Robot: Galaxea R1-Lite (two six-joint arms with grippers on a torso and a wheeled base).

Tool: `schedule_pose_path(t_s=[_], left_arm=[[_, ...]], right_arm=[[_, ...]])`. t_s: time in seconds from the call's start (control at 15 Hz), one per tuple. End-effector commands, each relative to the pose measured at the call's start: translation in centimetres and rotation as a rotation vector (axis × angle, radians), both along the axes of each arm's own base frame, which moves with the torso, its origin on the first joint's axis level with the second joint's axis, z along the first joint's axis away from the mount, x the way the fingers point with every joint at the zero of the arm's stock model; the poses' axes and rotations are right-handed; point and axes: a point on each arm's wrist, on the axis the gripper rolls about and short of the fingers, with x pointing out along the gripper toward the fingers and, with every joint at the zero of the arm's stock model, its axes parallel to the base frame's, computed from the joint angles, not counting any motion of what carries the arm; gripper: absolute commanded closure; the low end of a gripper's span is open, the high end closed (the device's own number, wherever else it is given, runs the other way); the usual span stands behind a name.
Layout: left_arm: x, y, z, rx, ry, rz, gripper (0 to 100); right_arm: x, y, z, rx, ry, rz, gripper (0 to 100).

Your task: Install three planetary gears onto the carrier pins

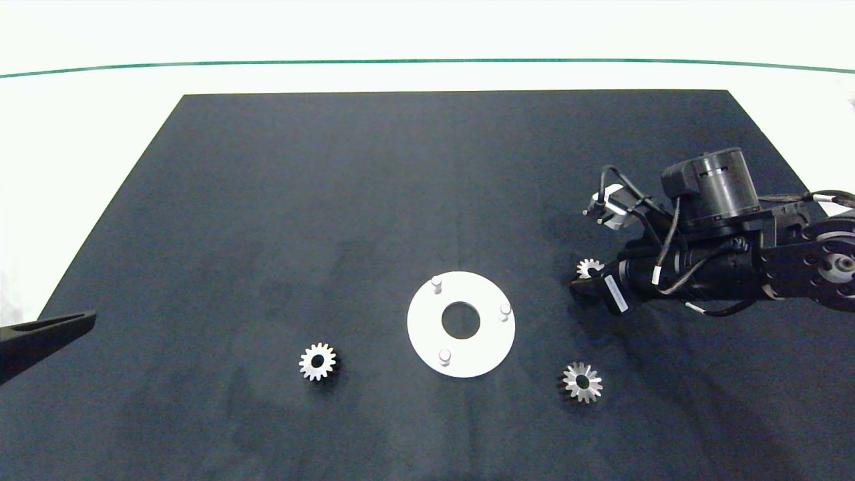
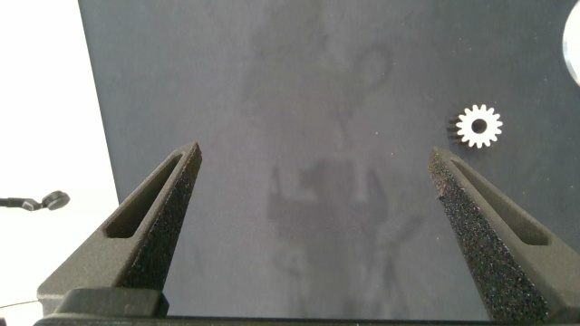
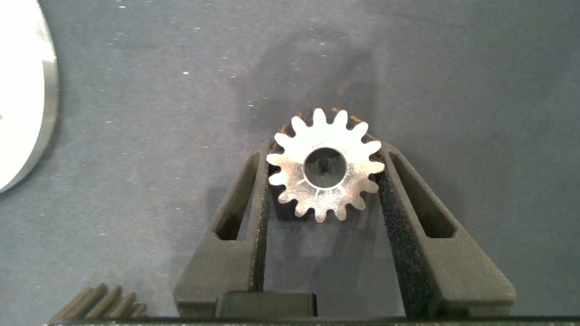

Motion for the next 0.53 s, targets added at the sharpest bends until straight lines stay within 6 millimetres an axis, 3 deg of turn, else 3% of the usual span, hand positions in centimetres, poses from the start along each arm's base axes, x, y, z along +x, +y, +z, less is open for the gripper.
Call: schedule_pose_path(t_s=[0.07,0.33,0.4,0.53], left_arm=[[-0.1,0.0,0.0,0.002,0.000,0.000,0],[-0.1,0.0,0.0,0.003,0.000,-0.002,0],[-0.1,0.0,0.0,0.003,0.000,-0.004,0],[0.0,0.0,0.0,0.003,0.003,-0.006,0]], right_arm=[[-0.5,0.2,0.0,-0.005,0.003,0.013,67],[-3.7,2.6,2.2,0.014,-0.059,0.124,75],[-5.3,4.2,2.8,0.019,-0.073,0.199,75],[-6.6,6.1,3.0,0.001,-0.079,0.251,75]])
